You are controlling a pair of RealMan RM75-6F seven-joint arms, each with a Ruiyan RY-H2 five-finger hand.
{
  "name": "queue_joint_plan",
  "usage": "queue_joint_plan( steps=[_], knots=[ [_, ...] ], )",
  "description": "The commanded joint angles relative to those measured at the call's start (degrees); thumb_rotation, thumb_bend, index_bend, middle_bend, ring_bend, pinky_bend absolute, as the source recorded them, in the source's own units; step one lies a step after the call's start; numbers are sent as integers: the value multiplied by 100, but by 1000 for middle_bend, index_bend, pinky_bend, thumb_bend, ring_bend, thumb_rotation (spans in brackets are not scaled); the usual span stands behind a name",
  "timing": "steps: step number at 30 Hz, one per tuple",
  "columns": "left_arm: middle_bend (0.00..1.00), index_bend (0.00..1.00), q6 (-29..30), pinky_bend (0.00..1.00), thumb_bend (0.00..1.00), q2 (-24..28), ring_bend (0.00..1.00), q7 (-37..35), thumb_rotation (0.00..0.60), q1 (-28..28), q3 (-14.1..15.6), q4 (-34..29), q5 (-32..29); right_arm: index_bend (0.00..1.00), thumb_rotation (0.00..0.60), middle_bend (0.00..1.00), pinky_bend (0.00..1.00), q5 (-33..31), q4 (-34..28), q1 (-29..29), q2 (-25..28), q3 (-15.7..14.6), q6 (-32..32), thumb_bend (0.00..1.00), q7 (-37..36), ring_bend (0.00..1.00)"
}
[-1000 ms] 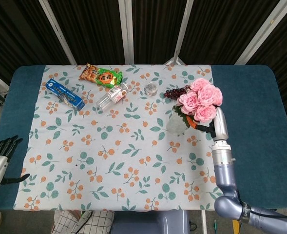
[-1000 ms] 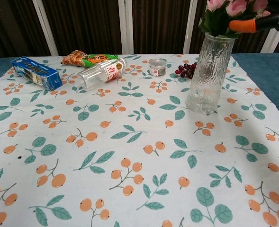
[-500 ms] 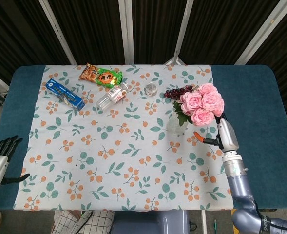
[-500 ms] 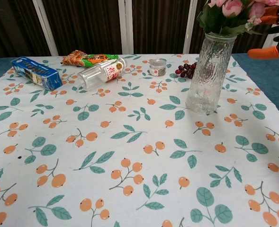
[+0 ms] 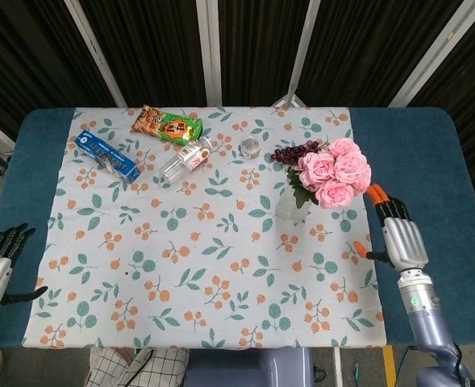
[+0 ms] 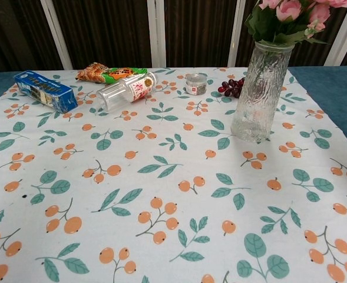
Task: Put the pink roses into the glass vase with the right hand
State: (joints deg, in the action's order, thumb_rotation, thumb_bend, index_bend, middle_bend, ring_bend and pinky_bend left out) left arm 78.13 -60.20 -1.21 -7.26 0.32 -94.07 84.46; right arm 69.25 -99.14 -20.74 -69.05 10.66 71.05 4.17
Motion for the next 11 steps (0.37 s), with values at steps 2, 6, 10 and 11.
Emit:
queue_joint_plan(
  steps=[2,6,10,11],
  knots=[
    [0,0,102,0,0,-41,0,165,600,27,-17,81,24,0,600,0,0,1124,871,521,-23,-589,1121,288,856,0],
    [0,0,157,0,0,-74,0,258,600,57,-34,114,-10,0,600,0,0,1321,1030,793,-22,-768,1409,289,802,0],
    [0,0,199,0,0,-89,0,340,600,81,-39,126,-21,0,600,0,0,1349,984,904,59,-837,1391,288,682,0],
    [0,0,201,0,0,-91,0,359,600,82,-43,127,-29,0,600,0,0,1350,982,909,69,-833,1365,288,656,0]
  ],
)
